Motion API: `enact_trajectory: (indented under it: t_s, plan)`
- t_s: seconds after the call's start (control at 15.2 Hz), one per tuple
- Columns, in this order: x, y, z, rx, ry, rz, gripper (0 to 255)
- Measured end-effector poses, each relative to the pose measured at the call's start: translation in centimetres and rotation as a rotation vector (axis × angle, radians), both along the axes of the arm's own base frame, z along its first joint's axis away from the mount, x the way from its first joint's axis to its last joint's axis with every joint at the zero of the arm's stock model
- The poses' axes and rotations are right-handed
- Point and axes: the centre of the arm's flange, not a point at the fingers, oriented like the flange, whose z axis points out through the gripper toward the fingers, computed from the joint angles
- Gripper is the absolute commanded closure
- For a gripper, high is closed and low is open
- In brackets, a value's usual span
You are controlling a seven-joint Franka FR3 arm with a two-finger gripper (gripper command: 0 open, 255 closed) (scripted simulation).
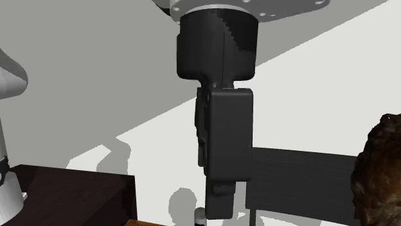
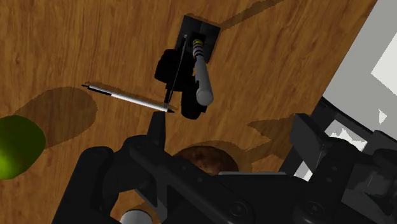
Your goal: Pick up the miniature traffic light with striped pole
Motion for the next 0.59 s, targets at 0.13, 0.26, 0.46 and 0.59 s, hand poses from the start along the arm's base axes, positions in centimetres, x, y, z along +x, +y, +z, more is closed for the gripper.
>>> enact_trajectory:
  t_s: [0.13, 0.26, 0.46, 0.59]
  plan:
    - [1.8, -0.8, -1.9, -0.002, 0.016, 0.016, 0]
    - [2.7, -1.3, -3.5, -0.004, 0.027, 0.026, 0]
    - [3.1, -1.7, -5.3, -0.005, 0.031, 0.03, 0]
    - [3.1, -1.7, -6.3, -0.005, 0.031, 0.031, 0]
